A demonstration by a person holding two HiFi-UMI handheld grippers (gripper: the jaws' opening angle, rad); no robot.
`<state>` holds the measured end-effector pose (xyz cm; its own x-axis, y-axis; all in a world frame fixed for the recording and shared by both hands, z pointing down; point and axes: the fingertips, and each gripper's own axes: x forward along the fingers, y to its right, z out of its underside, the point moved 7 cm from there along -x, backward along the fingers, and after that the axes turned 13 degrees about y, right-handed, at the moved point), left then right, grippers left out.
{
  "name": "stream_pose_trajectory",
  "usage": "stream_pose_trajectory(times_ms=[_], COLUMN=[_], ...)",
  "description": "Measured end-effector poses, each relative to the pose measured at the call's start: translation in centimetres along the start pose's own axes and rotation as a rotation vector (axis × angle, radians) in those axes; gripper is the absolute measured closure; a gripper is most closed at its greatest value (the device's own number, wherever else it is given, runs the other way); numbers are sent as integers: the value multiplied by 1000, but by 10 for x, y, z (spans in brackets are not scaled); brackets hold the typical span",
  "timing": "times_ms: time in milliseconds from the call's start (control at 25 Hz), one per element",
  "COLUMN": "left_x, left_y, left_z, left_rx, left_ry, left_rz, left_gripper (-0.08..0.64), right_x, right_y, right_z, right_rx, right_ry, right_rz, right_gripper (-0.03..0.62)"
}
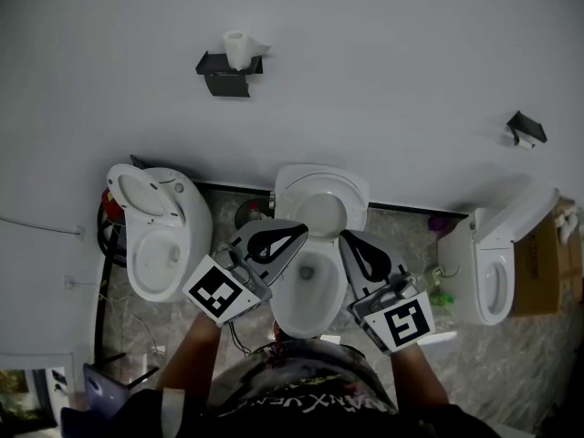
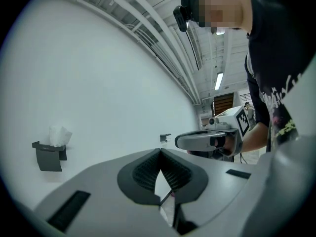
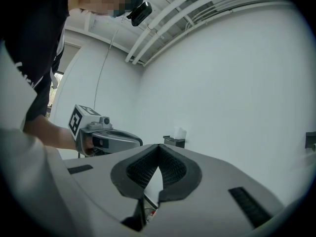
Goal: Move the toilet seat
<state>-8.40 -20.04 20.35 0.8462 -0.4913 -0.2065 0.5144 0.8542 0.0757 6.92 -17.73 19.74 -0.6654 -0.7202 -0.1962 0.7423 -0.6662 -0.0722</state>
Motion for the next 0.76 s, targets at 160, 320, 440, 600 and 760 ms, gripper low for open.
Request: stream_pose_trajectory(times_ms=[160, 320, 440, 600, 760], left_x=[1, 1, 2, 4, 4], left_y=[1, -1, -1, -2, 0], left_z=[1, -1, -1, 0, 0], left_rx=[1, 7, 7, 14, 15], left_ry=[-1, 2, -1, 0, 1], left_rz=[3, 0, -3, 0, 2], left_gripper=[540, 540, 540, 540, 540], right_x=[-1, -2, -2, 0, 0], right_y=[1, 1, 2, 4, 4], right_z=[0, -1, -1, -1, 1], right_rx=[-10, -15, -14, -24, -26], right_ry=[-5, -5, -9, 16, 8], right_rz=[-1, -3, -4, 2, -1], right_gripper=[592, 592, 592, 592, 592])
